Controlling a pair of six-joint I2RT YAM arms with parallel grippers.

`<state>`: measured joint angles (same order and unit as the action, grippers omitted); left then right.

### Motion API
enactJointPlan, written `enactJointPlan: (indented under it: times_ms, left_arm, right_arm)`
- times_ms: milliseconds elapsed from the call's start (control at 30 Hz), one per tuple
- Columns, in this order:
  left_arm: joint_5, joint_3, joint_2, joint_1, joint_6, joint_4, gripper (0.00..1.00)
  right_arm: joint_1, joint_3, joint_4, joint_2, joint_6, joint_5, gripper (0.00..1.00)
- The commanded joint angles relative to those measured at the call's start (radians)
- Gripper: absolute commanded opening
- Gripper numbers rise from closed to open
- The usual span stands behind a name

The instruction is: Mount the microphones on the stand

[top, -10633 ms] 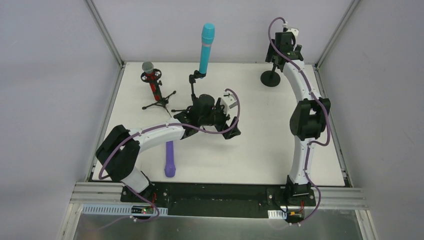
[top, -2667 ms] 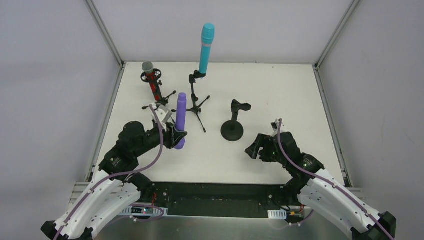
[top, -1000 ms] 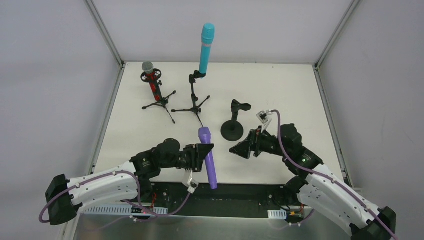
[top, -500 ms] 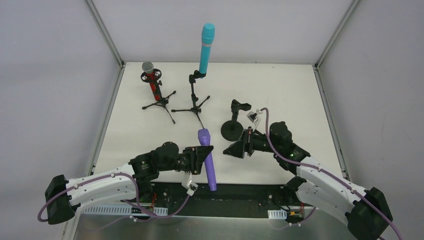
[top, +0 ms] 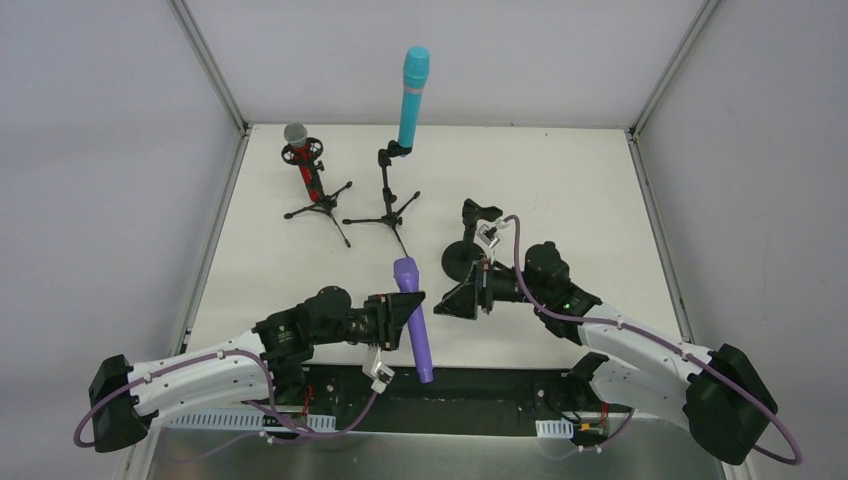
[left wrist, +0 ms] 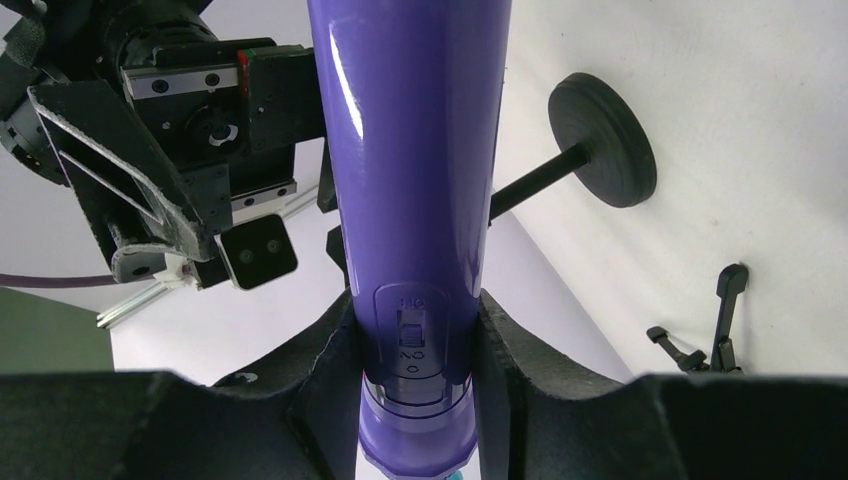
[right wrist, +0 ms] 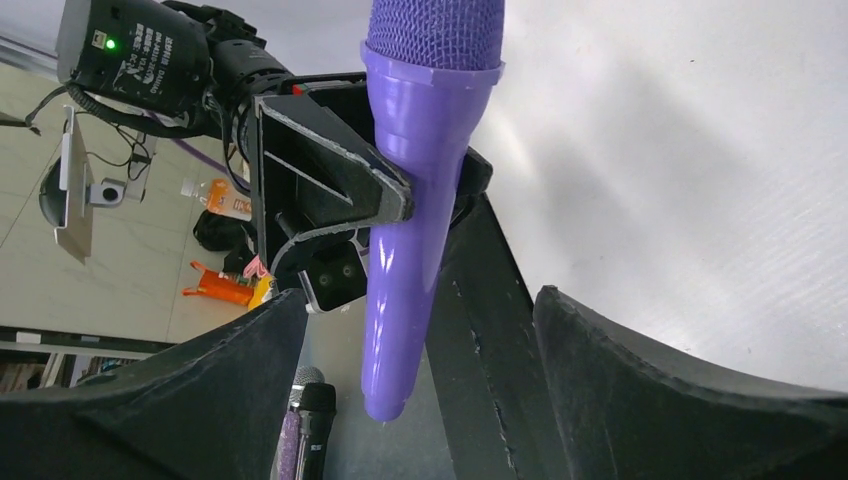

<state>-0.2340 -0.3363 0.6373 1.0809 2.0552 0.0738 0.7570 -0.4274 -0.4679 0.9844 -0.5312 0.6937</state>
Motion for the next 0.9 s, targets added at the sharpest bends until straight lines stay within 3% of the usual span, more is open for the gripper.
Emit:
enactJointPlan:
  times_ms: [0, 333, 667, 867]
  left_arm:
    - [-0.051, 0.005, -0.023, 0.012, -0.015, 0.050, 0.00]
    - [-0.035, 0.009, -0.053, 0.020, -0.041, 0.054, 0.00]
    - [-0.033, 0.011, -0.061, 0.020, -0.052, 0.054, 0.00]
    - [-0.027, 0.013, -0.059, 0.021, -0.053, 0.055, 0.00]
  right_arm:
    - [0.024, -0.017, -0.136, 0.029, -0.027, 0.030, 0.87]
    - [0.115, -0.066, -0.158, 0.135, -0.004, 0.032, 0.84]
    - [0.189, -0.114, -0.287, 0.256, -0.060, 0.036, 0.80]
    - [0.205, -0.127, -0.343, 0.309, -0.087, 0.044, 0.72]
